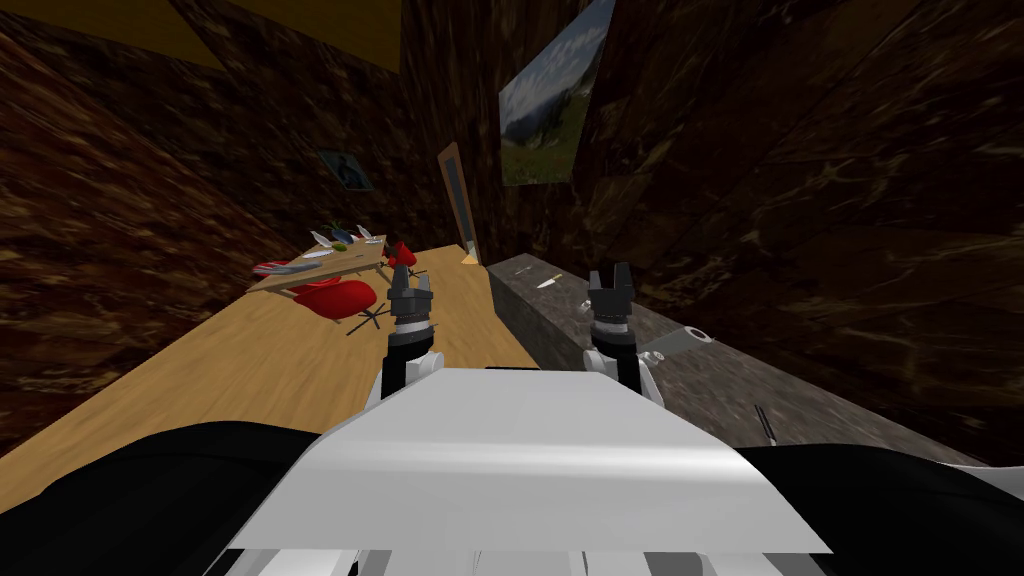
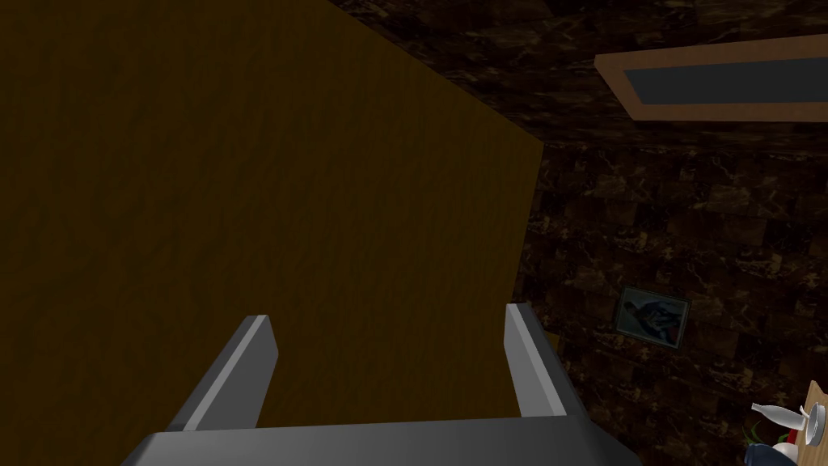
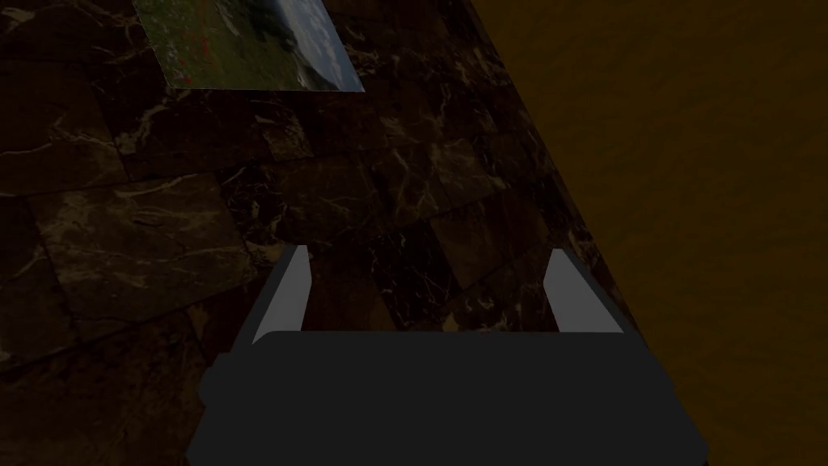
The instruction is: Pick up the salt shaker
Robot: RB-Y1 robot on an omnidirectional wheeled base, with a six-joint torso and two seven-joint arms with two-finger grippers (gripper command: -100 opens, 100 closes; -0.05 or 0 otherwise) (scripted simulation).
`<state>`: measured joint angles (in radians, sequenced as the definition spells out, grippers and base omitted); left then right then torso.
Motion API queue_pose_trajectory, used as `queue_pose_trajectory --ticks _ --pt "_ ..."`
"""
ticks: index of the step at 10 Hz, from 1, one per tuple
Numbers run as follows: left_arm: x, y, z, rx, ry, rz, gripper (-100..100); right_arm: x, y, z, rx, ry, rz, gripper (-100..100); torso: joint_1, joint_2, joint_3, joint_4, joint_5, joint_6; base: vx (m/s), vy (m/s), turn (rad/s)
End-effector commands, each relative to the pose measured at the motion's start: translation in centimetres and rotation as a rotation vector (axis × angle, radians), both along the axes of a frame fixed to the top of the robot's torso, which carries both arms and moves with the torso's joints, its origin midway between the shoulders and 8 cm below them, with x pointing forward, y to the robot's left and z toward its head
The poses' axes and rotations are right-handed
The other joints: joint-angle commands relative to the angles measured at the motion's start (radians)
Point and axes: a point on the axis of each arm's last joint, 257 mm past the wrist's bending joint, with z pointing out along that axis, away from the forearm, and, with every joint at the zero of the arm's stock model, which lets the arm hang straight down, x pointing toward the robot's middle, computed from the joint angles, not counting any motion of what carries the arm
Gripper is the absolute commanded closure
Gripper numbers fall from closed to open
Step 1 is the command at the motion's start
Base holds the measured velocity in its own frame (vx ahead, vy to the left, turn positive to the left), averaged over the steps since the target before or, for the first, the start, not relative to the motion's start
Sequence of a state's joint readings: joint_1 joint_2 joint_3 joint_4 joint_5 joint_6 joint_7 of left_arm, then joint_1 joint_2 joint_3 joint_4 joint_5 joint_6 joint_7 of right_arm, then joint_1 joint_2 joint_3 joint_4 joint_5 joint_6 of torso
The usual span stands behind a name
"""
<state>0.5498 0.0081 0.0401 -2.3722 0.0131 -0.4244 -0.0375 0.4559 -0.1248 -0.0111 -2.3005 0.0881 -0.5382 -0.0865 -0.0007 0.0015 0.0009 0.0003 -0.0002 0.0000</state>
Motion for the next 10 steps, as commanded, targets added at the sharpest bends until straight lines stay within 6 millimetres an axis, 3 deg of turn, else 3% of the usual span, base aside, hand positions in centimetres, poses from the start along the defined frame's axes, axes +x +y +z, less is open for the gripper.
queue_pose_trajectory --ticks 1,6,10 --pt "0.0 0.0 0.0 0.0 0.0 0.0 0 1.0 -0.1 -2.2 -0.035 0.058 -0.018 -100 0.0 0.0 0.0 0.0 0.0 0.0 -0.019 -0.003 0.002" --pt "0.0 0.0 0.0 0.0 0.0 0.0 0 4.2 -1.4 -9.1 -0.193 0.254 -0.1 -100 0.0 0.0 0.0 0.0 0.0 0.0 -0.018 -0.004 -0.004" --pt "0.0 0.0 0.0 0.0 0.0 0.0 0 6.1 -3.6 -15.7 -0.38 0.415 -0.194 -100 0.001 -0.002 -0.001 0.0 0.0 0.0 0.001 0.004 -0.007"
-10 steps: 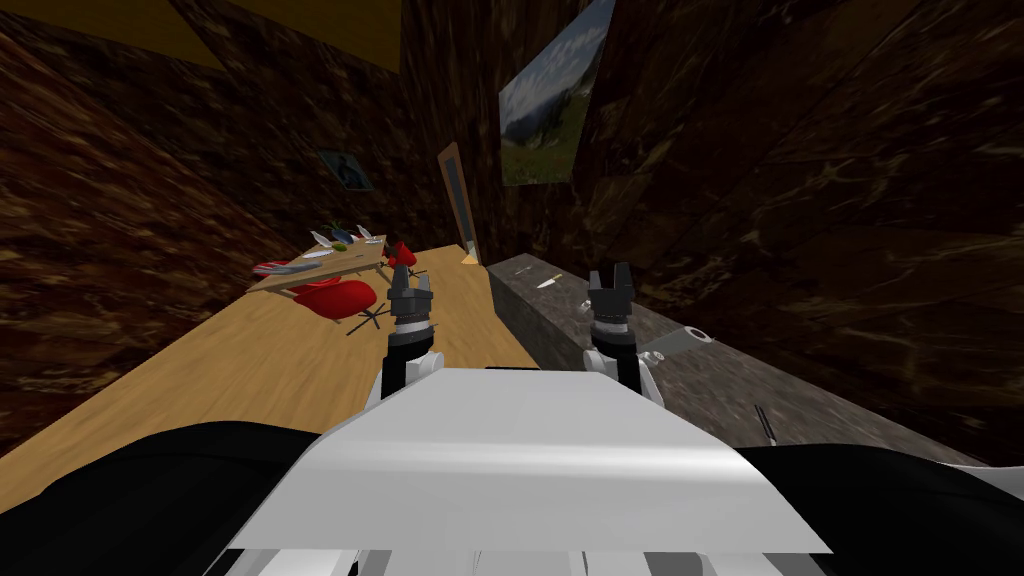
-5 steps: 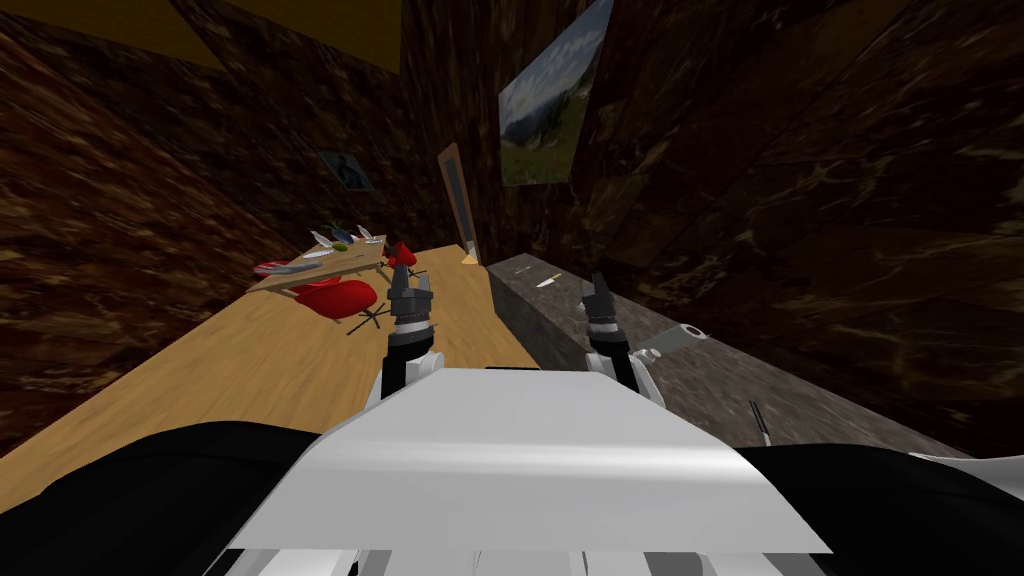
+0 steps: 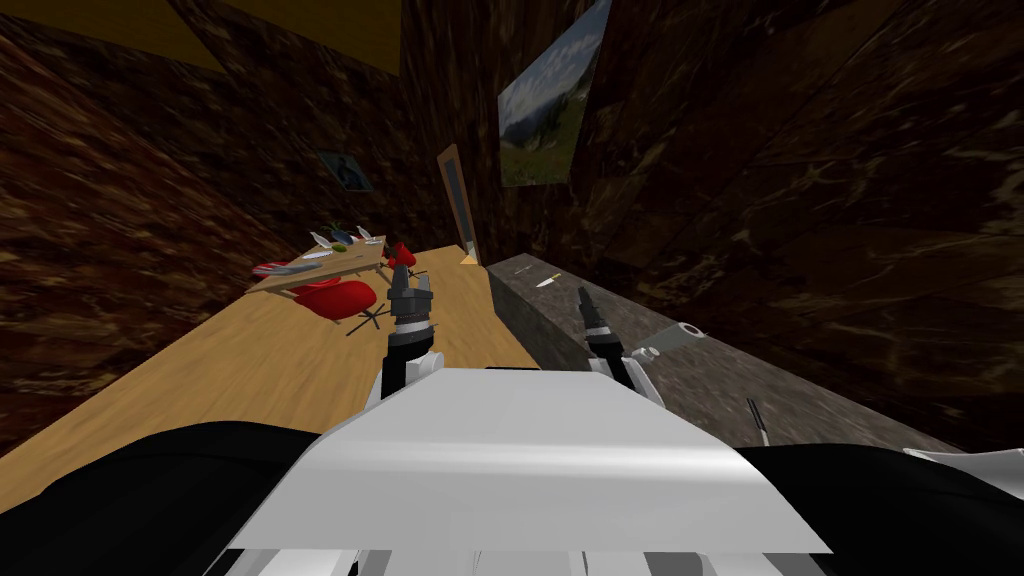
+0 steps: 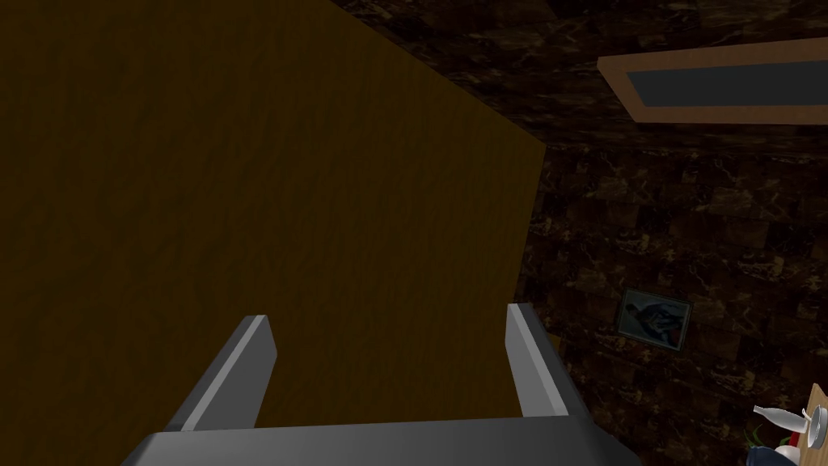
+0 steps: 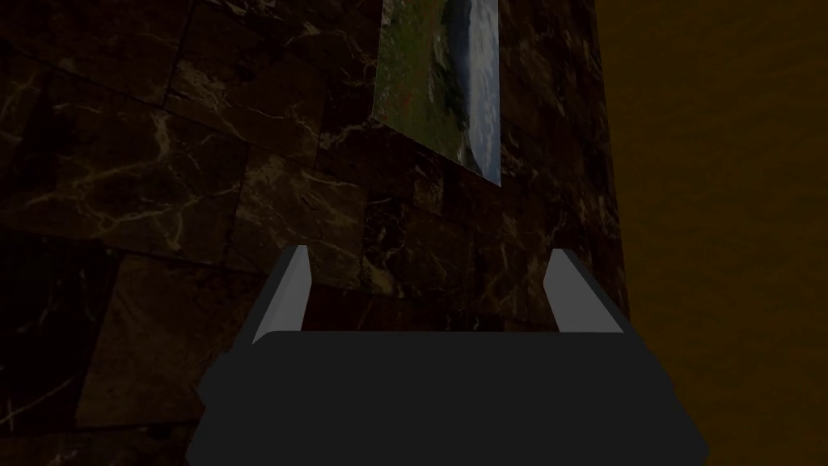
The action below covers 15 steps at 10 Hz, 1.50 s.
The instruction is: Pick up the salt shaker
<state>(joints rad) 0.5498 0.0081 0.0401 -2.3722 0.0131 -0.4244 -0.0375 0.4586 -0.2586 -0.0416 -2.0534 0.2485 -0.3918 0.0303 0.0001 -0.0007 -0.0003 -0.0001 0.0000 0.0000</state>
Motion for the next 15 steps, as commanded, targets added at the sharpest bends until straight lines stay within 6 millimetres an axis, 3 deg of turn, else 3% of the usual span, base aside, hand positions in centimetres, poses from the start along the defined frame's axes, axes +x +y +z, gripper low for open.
queue_pose_trajectory --ticks 1,3,4,7,9,13,15 --pt "0.0 0.0 0.0 0.0 0.0 0.0 0 0.3 -1.5 -2.7 -0.092 0.068 -0.039 -100 0.0 0.0 0.0 0.0 0.0 0.0 0.016 0.011 -0.007" --pt "0.0 0.0 0.0 0.0 0.0 0.0 0 0.8 -3.2 -6.0 -0.214 0.143 -0.081 -100 0.0 -0.001 0.0 0.0 0.0 0.0 0.022 0.015 -0.014" --pt "0.0 0.0 0.0 0.0 0.0 0.0 0 0.8 -3.2 -6.0 -0.214 0.143 -0.081 -100 0.001 -0.001 -0.001 0.0 0.0 0.0 0.019 0.012 -0.005" --pt "0.0 0.0 0.0 0.0 0.0 0.0 0 1.0 -6.3 -10.5 -0.416 0.244 -0.14 -100 0.0 -0.001 -0.001 0.0 0.0 0.0 0.029 0.013 -0.014" --pt "0.0 0.0 0.0 0.0 0.0 0.0 0 1.0 -7.5 -11.9 -0.487 0.275 -0.157 -100 0.001 -0.003 -0.002 -0.001 0.0 0.0 0.044 0.022 -0.011" --pt "0.0 0.0 0.0 0.0 0.0 0.0 0 0.6 -12.2 -16.2 -0.765 0.376 -0.211 -100 0.001 -0.003 -0.002 -0.001 0.0 0.0 0.046 0.024 -0.017" --pt "0.0 0.0 0.0 0.0 0.0 0.0 0 0.4 -13.5 -17.1 -0.842 0.397 -0.222 -100 0.001 -0.002 -0.001 0.0 0.0 0.0 0.04 0.022 -0.008"
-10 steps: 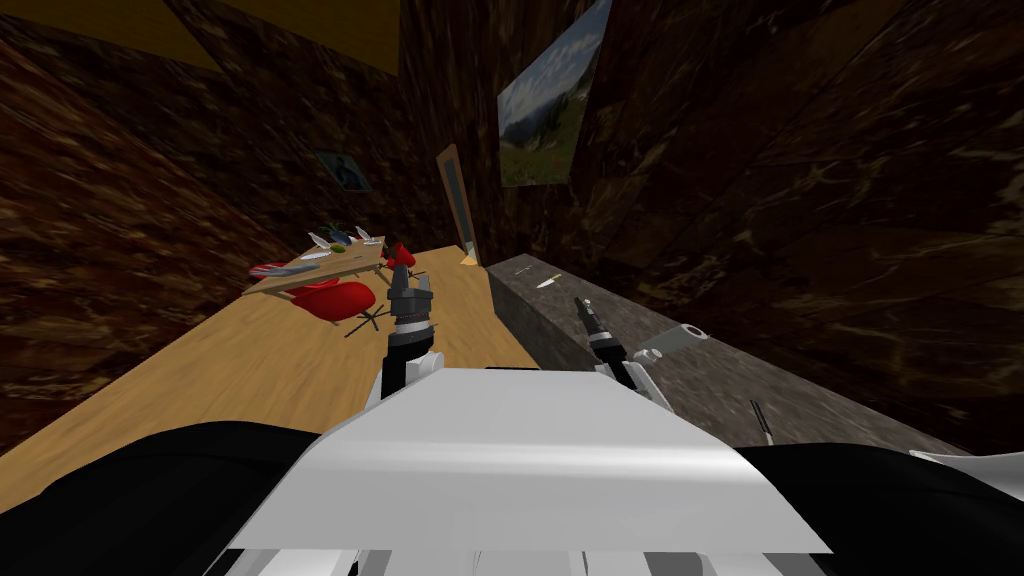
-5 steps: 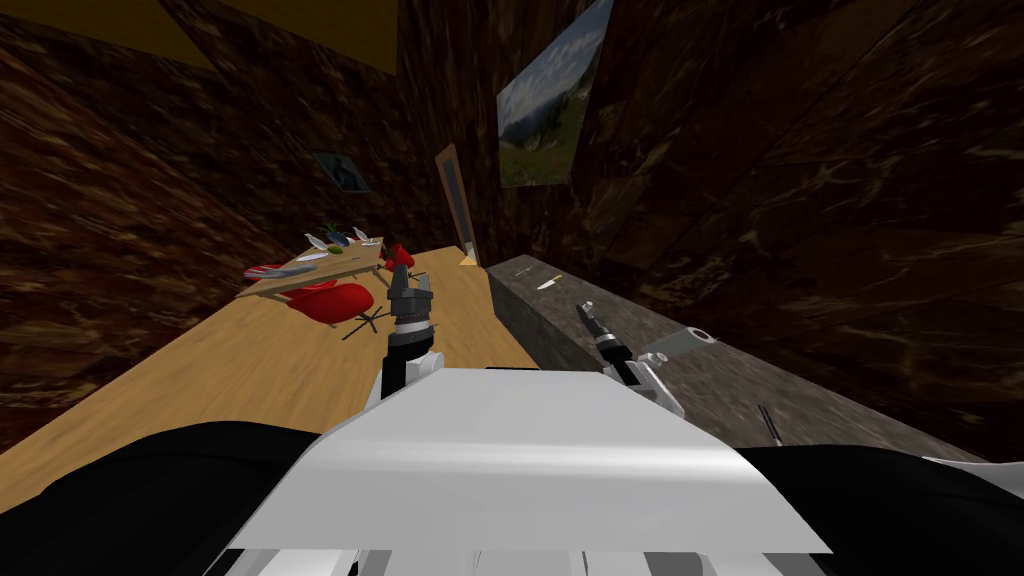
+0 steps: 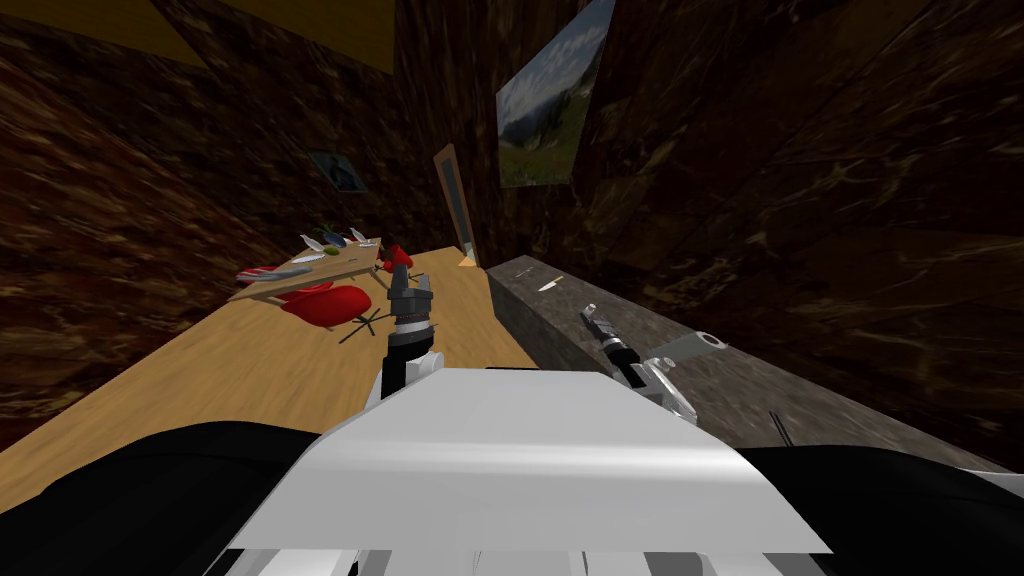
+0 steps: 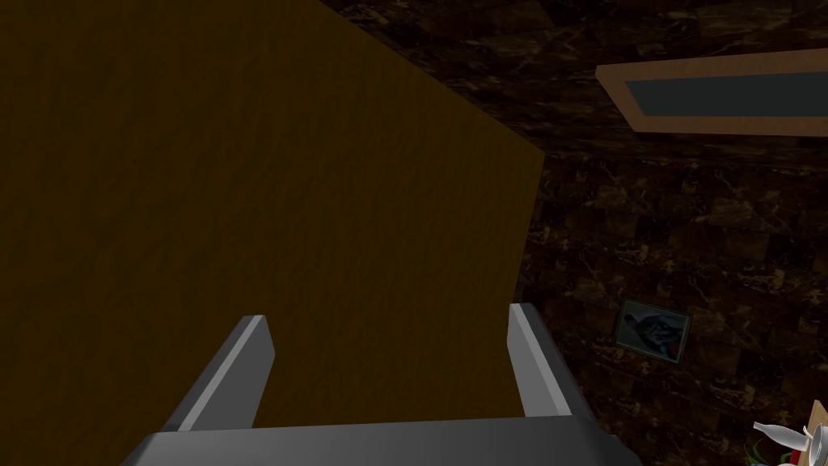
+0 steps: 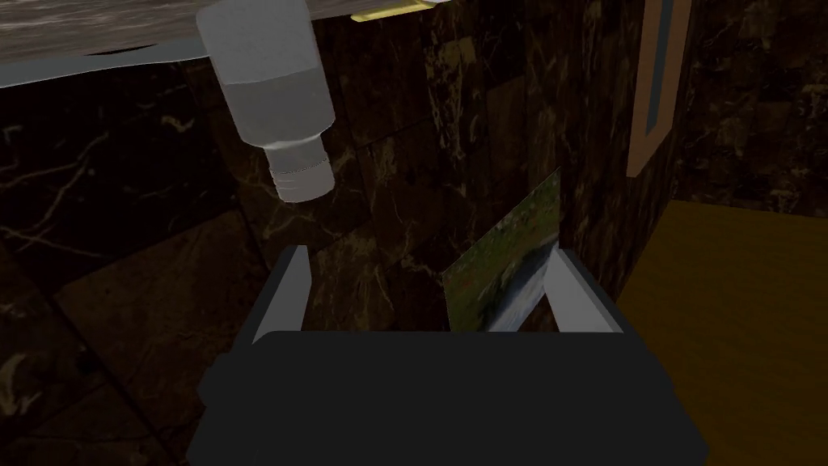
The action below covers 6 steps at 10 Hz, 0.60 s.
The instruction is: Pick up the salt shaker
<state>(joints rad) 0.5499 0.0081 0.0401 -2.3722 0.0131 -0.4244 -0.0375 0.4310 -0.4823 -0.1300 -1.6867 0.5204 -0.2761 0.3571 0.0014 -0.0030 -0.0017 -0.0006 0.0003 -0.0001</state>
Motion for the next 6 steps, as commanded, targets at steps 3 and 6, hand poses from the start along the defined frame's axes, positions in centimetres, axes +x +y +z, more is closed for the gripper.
queue_pose_trajectory --ticks 3,6 --pt "0.0 0.0 0.0 0.0 0.0 0.0 0 -0.6 -3.9 -2.3 -0.225 0.079 -0.013 -100 0.0 -0.001 -0.001 0.0 0.0 0.0 0.066 0.028 -0.018" --pt "0.0 0.0 0.0 0.0 0.0 0.0 0 -1.0 -6.6 -3.5 -0.385 0.127 -0.01 -100 0.001 -0.002 -0.001 0.0 0.0 0.0 0.069 0.036 -0.011"
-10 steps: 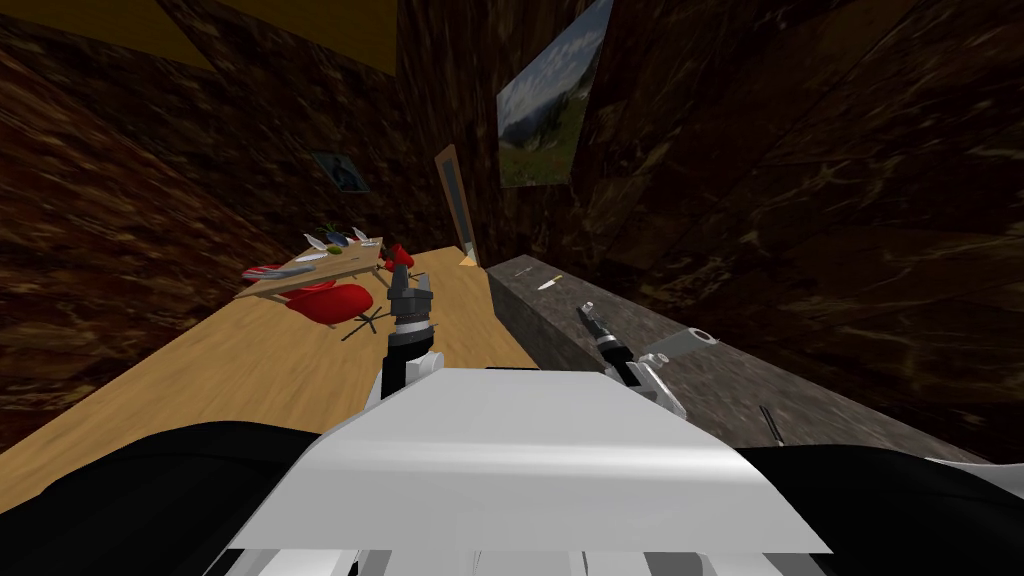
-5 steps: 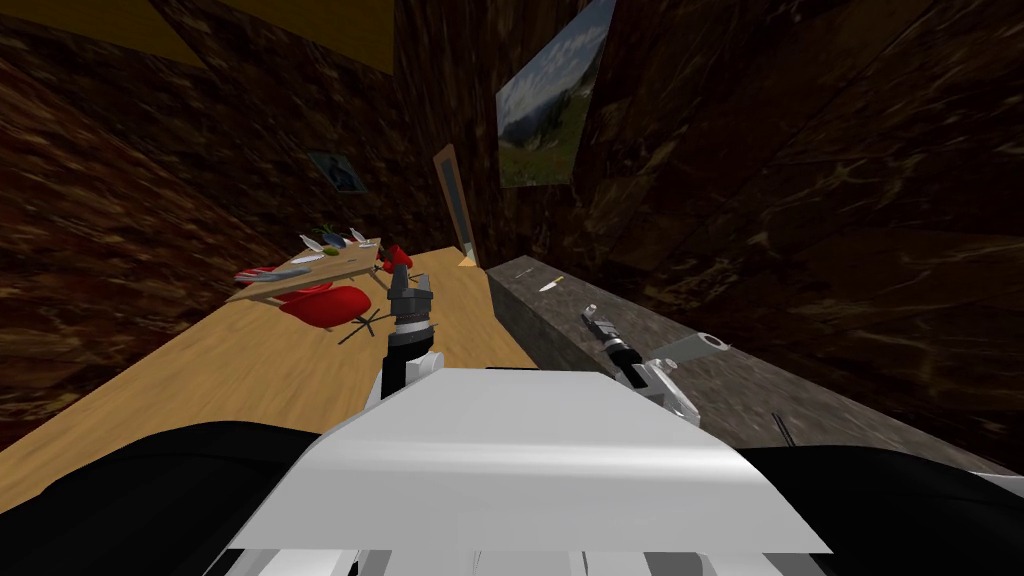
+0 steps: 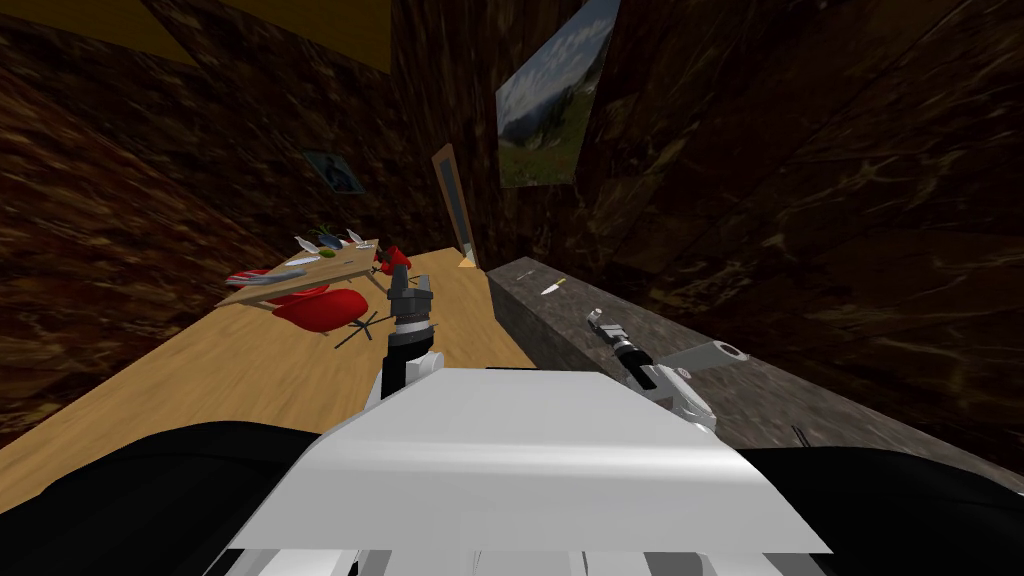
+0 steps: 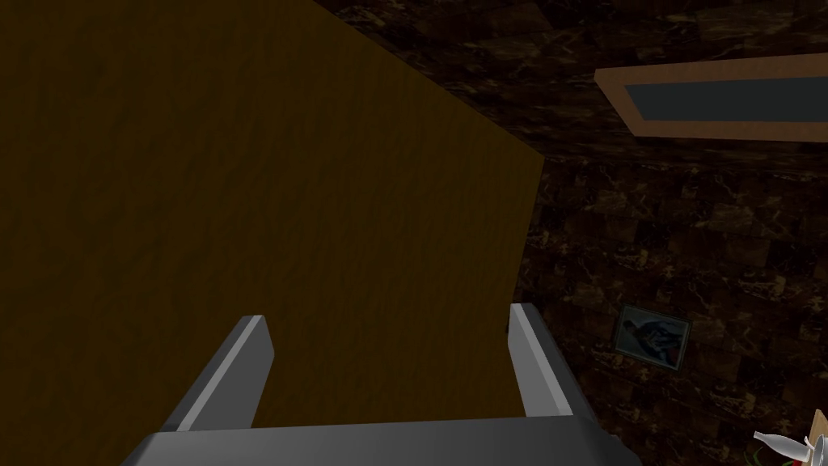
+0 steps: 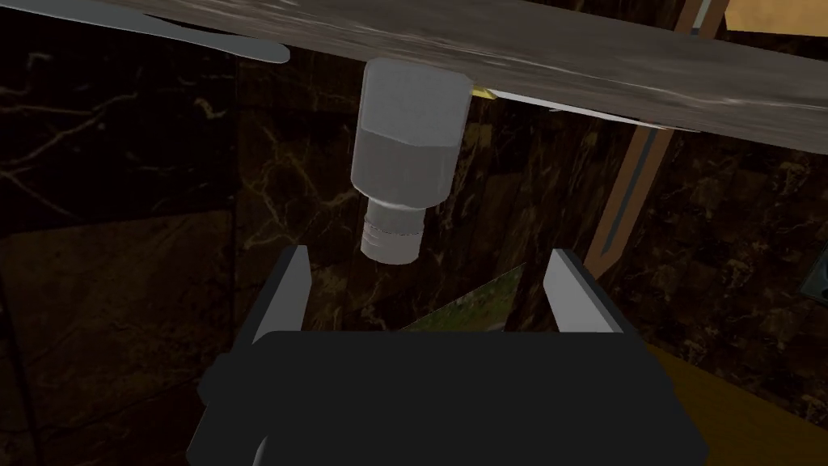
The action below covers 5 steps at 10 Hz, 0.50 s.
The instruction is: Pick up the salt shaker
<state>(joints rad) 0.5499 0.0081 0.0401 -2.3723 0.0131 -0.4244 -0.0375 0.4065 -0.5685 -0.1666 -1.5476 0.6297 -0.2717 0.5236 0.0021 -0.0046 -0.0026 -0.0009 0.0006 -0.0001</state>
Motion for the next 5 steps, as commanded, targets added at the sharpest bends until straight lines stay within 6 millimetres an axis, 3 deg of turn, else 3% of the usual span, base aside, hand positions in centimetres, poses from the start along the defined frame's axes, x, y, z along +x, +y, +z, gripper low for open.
queue_pose_trajectory --ticks 1,5 --pt "0.0 0.0 0.0 0.0 0.0 0.0 0 -0.1 -1.2 -0.4 -0.077 0.023 0.004 -100 0.0 0.0 0.0 0.0 0.0 0.0 0.073 0.023 -0.01" --pt "0.0 0.0 0.0 0.0 0.0 0.0 0 -0.2 -3.2 -0.9 -0.215 0.059 0.021 -100 0.0 0.001 0.0 0.0 0.0 0.0 0.063 0.036 0.004"
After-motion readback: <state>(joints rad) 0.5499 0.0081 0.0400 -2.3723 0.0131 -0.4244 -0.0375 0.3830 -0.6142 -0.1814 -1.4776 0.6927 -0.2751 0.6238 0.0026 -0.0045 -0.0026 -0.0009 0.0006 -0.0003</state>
